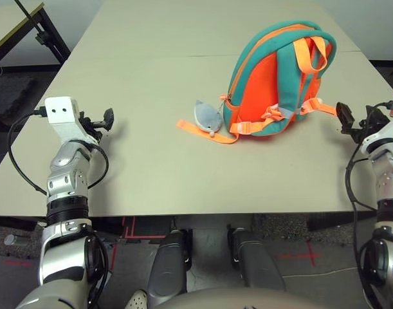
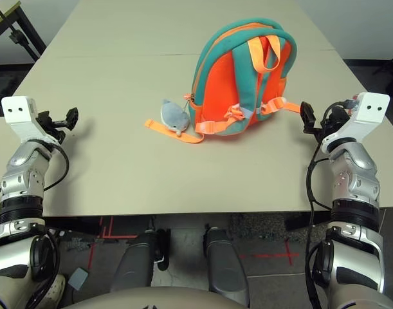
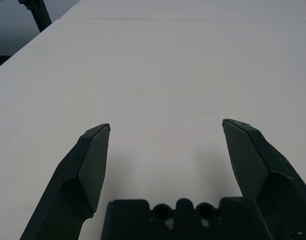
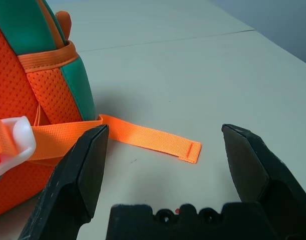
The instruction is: Put the pencil case into the backpack and zip it.
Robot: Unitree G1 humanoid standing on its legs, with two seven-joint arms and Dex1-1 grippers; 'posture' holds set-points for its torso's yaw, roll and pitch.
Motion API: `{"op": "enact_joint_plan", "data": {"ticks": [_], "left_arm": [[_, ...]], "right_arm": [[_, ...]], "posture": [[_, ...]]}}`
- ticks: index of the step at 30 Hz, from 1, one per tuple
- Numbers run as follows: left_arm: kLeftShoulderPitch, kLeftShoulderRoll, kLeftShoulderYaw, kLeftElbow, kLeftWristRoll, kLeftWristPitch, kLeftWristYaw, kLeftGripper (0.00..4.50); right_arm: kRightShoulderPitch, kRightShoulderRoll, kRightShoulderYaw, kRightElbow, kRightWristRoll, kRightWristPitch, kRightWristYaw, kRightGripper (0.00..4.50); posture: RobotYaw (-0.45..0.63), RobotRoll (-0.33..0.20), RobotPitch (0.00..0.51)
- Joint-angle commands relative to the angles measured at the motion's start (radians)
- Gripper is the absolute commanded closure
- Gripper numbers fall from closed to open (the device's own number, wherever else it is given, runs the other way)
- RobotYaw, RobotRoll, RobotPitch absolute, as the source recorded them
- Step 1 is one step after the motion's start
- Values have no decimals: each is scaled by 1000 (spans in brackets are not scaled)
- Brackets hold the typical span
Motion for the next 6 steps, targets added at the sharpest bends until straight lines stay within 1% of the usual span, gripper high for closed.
{"op": "enact_joint_plan", "data": {"ticks": [1,6], "left_arm": [[2,13,12,31,9,-27,19,0],[18,12,8,21,4,-29,22,0]], "right_arm": [[-12,-3,5,33,-4,-18,10,37],[-34,-1,17,54,-15,-34,7,37]], "posture": [[-80,0,182],[-79,0,179]]}}
